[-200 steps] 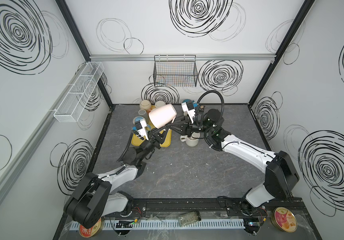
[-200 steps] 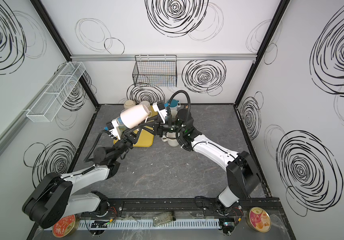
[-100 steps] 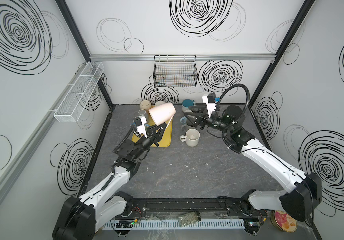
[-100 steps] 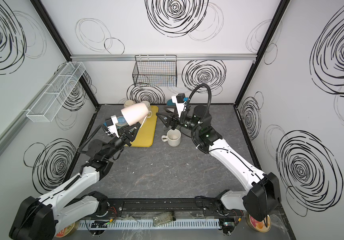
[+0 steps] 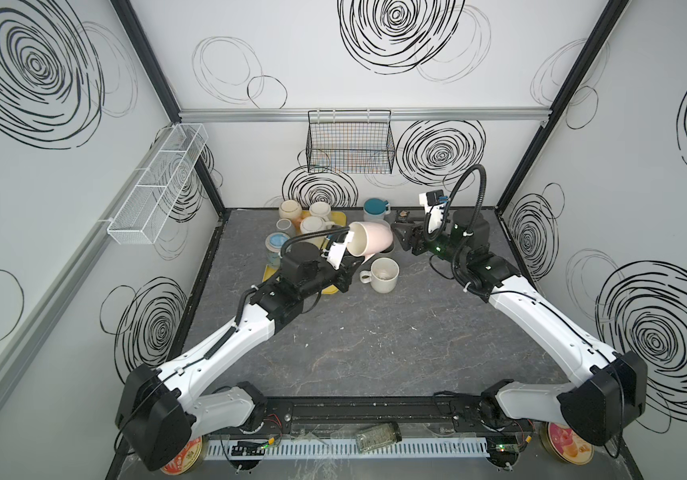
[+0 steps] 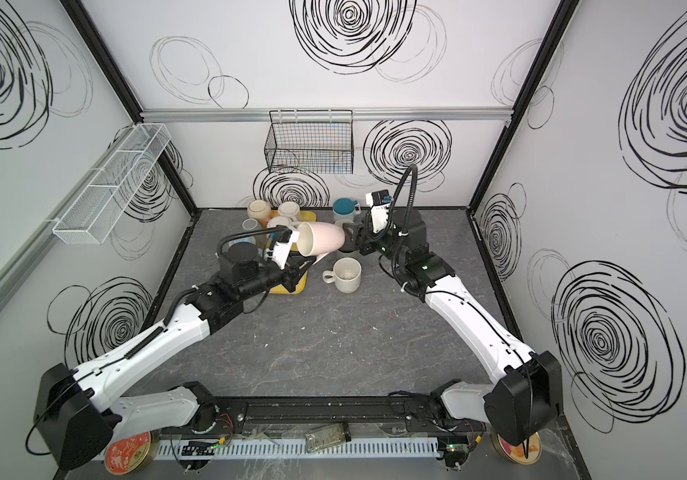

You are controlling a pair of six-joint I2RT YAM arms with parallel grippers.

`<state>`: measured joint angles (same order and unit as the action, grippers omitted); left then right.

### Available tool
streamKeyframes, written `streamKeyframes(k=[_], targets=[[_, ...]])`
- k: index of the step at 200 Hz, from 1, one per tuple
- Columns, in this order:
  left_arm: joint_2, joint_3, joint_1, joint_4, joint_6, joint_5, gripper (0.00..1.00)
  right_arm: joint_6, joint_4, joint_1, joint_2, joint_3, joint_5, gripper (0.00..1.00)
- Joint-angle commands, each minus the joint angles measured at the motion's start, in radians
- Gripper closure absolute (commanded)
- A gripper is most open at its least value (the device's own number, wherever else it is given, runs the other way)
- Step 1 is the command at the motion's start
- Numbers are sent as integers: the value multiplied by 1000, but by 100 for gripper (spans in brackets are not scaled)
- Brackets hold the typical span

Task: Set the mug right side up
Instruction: 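Rotate the pink mug upright with the left gripper while the right gripper withdraws, then lower the upright pink mug beside the speckled mug and open the left gripper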

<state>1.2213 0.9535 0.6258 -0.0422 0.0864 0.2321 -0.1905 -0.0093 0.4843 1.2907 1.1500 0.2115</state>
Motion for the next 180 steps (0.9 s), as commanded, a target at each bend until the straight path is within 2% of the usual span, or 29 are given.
streamKeyframes(k=[1,44,71,107,180], targets=[[48,99,55,96,-160,-65,100,36,-89,-18,-42,20,-91,33],[193,236,178,293,-330,-199,100,8,-81,-73,-86,-41,-151,32],[295,335,228,437,-413,-281,100,-30,-61,-125,-108,-76,-142,31],[406,435,257,584,-471,-343,100,-69,-51,-173,-95,-97,-90,31],[544,497,265,713,-519,-386,100,-86,-20,-196,-94,-134,-46,31]])
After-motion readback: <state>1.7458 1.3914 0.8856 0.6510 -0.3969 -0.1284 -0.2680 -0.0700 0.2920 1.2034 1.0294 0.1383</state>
